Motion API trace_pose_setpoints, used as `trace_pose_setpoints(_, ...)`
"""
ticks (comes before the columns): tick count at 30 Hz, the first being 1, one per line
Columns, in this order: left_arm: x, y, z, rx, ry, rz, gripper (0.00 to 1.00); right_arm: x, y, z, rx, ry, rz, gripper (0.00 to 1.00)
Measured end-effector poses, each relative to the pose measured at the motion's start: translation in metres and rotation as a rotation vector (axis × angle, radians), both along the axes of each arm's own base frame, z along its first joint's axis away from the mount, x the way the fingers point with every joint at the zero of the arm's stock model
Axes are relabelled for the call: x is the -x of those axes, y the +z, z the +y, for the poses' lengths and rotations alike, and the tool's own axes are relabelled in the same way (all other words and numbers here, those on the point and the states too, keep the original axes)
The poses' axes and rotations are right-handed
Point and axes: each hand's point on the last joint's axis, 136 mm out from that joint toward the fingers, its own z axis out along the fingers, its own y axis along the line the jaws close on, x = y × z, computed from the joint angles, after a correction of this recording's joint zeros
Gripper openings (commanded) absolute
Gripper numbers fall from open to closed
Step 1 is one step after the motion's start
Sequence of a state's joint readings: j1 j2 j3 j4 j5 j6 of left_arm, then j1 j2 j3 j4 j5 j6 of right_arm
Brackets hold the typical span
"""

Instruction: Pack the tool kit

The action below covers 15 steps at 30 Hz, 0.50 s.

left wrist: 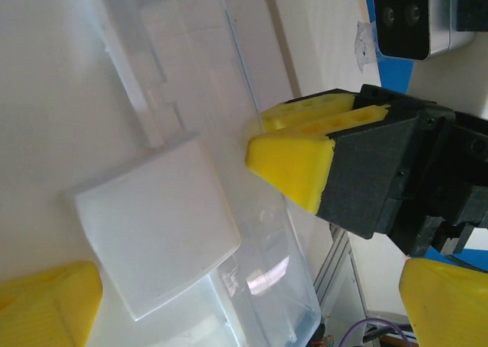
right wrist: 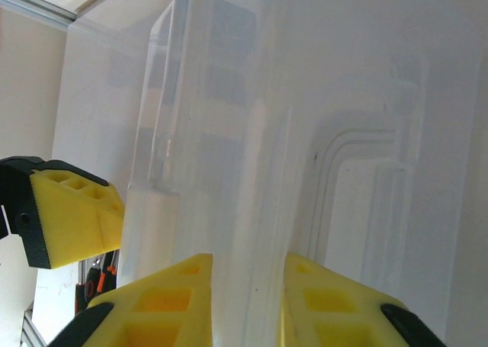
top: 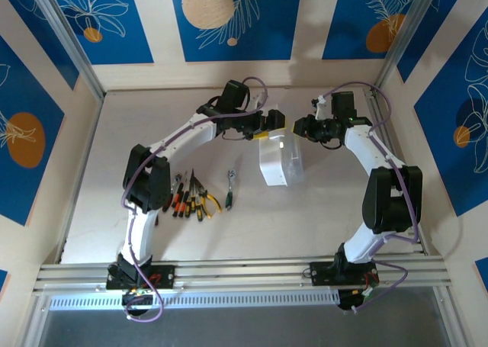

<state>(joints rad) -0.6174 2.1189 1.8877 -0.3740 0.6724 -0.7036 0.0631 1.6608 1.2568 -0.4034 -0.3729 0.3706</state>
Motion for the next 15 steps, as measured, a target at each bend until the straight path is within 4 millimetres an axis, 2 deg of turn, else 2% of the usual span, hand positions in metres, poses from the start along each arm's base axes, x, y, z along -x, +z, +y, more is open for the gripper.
trace_pose_setpoints(9, -0.0032, 0.0006, -0.0030, 0.010, 0.013, 0.025, 1.00, -0.0026, 0.0002, 0.0019, 0.005, -0.010, -0.009, 0.10)
trace_pose_setpoints(15, -0.0037, 0.0033, -0.0048, 0.036, -0.003, 0.027, 1.00, -0.0046, -0.0003, 0.0010, 0.005, -0.021, -0.013, 0.09)
